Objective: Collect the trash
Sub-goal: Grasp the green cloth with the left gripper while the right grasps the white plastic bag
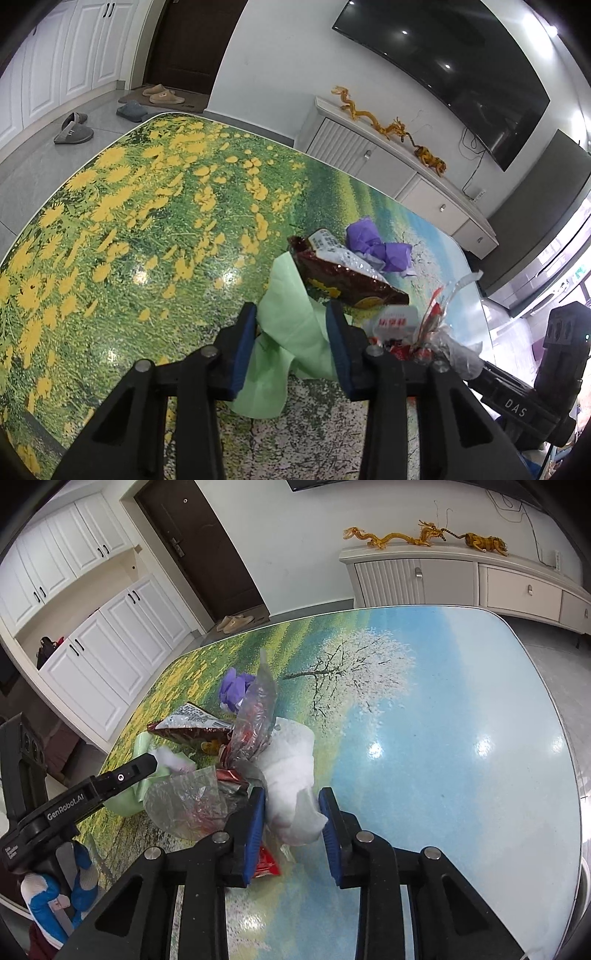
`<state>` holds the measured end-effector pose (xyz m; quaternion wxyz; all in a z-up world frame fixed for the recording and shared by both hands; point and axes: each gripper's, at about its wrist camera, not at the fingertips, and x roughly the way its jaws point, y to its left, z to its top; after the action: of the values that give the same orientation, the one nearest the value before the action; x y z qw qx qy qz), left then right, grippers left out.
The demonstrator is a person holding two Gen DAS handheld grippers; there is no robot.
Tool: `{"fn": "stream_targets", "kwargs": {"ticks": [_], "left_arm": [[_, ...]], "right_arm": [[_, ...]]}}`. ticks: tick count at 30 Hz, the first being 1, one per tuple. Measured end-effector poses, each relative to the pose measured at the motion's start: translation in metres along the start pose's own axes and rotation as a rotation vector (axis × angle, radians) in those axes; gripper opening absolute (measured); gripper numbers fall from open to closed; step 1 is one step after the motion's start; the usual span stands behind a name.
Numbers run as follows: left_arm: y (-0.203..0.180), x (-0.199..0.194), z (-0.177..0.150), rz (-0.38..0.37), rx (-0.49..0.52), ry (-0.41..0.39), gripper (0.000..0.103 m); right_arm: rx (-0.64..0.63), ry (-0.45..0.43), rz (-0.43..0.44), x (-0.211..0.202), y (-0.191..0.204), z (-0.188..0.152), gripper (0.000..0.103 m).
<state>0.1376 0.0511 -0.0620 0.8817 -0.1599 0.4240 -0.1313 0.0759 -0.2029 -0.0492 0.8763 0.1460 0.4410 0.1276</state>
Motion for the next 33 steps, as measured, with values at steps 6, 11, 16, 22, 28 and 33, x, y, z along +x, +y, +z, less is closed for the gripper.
{"fn": "stream_targets", "kwargs": {"ticks": [6, 11, 16, 22, 28, 33], "left_arm": [[0.001, -0.003, -0.004, 0.01, -0.001, 0.001, 0.036], [0.001, -0.005, -0.007, 0.014, 0.009, 0.0, 0.037], [-0.003, -0.009, -0.011, 0.01, 0.021, 0.0, 0.037], [-0.009, -0.008, -0.012, 0.007, 0.04, -0.002, 0.037], [-0.011, -0.01, -0.013, 0.011, 0.063, -0.009, 0.035], [-0.009, -0.01, -0.013, 0.009, 0.053, -0.008, 0.035]], "right_arm": [[-0.025, 0.004, 0.003, -0.011, -0.002, -0.011, 0.029], [-0.055, 0.016, 0.019, -0.018, -0.003, -0.019, 0.03], [-0.073, 0.019, 0.038, -0.024, -0.001, -0.026, 0.037], [-0.097, 0.013, 0.02, -0.026, 0.001, -0.029, 0.039], [-0.154, 0.014, -0.02, -0.026, 0.007, -0.032, 0.039], [-0.17, 0.017, -0.014, -0.029, 0.005, -0.038, 0.039]]}}
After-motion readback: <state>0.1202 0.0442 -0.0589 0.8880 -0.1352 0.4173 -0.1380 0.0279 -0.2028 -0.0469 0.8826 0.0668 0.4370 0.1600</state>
